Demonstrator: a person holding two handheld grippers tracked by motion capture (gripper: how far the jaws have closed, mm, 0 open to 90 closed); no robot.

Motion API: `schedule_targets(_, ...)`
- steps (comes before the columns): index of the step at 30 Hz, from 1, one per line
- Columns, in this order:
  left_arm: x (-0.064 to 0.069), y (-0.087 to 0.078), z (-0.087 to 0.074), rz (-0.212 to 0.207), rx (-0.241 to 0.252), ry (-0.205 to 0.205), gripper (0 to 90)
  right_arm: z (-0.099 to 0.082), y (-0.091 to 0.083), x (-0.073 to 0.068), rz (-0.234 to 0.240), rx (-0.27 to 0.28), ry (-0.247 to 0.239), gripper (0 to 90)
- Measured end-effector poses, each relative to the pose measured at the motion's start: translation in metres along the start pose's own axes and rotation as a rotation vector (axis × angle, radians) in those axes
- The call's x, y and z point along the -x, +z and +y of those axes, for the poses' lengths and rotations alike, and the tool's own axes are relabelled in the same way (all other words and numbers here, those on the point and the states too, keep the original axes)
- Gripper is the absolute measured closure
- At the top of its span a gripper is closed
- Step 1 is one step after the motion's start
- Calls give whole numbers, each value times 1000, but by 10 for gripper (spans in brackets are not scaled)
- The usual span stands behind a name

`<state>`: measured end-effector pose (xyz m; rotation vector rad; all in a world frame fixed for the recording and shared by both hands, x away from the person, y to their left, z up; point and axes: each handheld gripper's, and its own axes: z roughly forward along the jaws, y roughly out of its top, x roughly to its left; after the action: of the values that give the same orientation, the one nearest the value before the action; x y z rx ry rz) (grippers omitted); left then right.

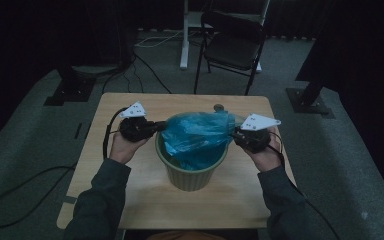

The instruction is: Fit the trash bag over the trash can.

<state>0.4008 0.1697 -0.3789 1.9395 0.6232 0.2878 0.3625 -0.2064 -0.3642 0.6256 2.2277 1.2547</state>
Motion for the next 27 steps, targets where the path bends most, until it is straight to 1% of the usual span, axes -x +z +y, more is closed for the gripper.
schedule_targets(3,1,-1,-1,-2,5,-1,874,-3,-5,-3,29,-1,-7,898)
schedule_targets(7,1,-3,-2,-9,11,-4,851,-6,-9,-7,44,-9,-15,900)
schedule_targets(9,1,-7,-4,-7,18,-8,840,-11,-14,-12,75,-14,-18,900)
schedule_targets(12,0,-9,-4,-2,24,-13,834,-13,-15,-14,83,-13,-22,900)
schedule_targets(14,-2,-12,-6,0,28,-22,827,-13,-18,-17,99,-12,-26,900)
schedule_targets(17,-4,-14,-6,11,28,-28,799,-13,-20,-21,104,-14,-38,900)
schedule_targets(22,-4,-15,-5,11,35,-31,771,-13,-20,-21,108,-12,-41,900)
schedule_targets(23,-3,-15,-3,6,42,-30,735,-13,-19,-21,109,-12,-44,900)
schedule_targets(25,-2,-15,-1,4,47,-28,720,-13,-18,-21,110,-11,-45,900)
schedule_targets(26,1,-15,3,3,55,-20,701,-13,-18,-21,111,-11,-46,900)
schedule_targets(27,1,-15,4,4,57,-18,663,-13,-17,-22,110,-13,-49,900)
